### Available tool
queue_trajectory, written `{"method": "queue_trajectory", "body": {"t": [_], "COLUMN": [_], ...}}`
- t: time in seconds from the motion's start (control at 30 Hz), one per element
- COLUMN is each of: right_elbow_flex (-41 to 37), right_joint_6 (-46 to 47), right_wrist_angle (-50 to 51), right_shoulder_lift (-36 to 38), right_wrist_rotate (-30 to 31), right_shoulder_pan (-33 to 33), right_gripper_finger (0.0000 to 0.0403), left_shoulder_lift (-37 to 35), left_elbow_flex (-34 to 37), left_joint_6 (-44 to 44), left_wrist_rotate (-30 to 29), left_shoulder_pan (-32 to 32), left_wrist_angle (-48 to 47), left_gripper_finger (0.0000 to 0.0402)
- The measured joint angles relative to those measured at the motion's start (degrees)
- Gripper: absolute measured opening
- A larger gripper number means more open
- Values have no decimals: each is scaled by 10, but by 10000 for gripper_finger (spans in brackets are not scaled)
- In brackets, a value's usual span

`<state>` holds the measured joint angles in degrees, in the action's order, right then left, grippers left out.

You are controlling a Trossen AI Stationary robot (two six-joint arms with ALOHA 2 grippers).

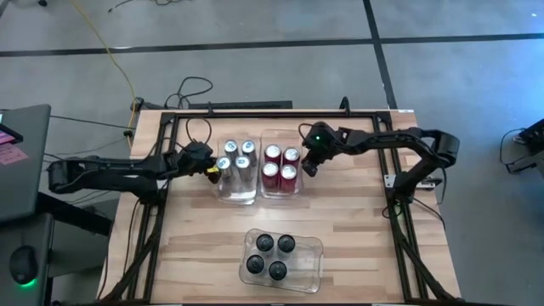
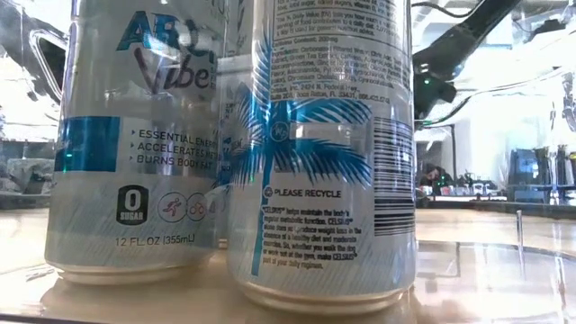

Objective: Sort soda cans
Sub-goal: Adjust the top left and top right transparent bins

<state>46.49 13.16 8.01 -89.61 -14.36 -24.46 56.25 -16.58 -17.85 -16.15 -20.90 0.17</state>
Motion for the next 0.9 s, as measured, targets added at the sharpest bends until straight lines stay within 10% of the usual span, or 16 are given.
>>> {"method": "queue_trajectory", "body": {"t": [0.9], "right_elbow_flex": [36], "right_joint_6": [-89], "right_wrist_angle": [10], "right_shoulder_lift": [-14], "right_wrist_rotate": [-5], "right_shoulder_pan": [-27], "right_gripper_finger": [0], "left_shoulder_lift": [-71], "left_elbow_flex": [-1], "left_joint_6": [-52], "left_wrist_rotate": [-22], "left_shoulder_pan": [-24], "left_wrist_angle": [-64], "left_gripper_finger": [0]}}
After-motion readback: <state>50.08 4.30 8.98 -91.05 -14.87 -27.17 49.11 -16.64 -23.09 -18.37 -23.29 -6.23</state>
